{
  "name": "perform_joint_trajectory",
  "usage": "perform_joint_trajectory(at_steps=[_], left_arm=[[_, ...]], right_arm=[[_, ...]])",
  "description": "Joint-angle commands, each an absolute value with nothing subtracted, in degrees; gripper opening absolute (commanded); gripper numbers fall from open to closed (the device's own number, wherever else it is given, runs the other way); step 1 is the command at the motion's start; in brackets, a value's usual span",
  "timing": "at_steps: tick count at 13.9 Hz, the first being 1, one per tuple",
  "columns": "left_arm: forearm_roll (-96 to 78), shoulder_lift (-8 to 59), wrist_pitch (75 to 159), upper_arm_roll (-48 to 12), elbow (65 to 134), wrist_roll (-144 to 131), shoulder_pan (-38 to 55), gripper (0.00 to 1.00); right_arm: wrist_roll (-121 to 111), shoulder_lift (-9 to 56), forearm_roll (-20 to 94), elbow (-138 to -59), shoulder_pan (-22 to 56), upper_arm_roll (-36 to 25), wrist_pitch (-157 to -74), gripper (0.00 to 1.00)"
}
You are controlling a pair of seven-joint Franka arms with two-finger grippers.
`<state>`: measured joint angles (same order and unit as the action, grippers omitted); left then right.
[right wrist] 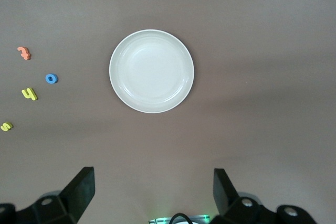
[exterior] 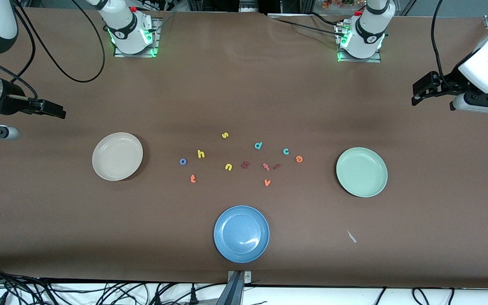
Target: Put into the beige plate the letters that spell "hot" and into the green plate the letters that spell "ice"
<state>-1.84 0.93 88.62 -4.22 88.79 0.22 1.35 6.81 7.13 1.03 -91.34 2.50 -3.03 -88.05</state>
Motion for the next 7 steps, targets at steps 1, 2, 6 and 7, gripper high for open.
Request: perform_joint_trajectory(at_steps=[1,2,6,7], left_arm=[[-0.09,0.26,88.15,-4.31,88.59,0.26,1.50,1.00],[-0.09,0.35,88.24,-4.31,88.59,0.26,1.49,1.00],[-0.18,0.35,88.24,-4.22,88.68,0.26,1.49,1.00],[-0.18,0.35,88.24,-4.31,88.86,0.26,1.49,1.00]], right_arm=[[6.33,7.21,1.14,-90.62,2.29,-2.99,-87.36,1.00],[6.42,7.21,1.14,-90.62,2.29,-2.99,-87.28,1.00],[6.24,7.29,1.14,-90.62,2.29,-2.99,-87.28,1.00],[6.24,7.29,1.14,-90.62,2.29,-2.99,-87.28,1.00]])
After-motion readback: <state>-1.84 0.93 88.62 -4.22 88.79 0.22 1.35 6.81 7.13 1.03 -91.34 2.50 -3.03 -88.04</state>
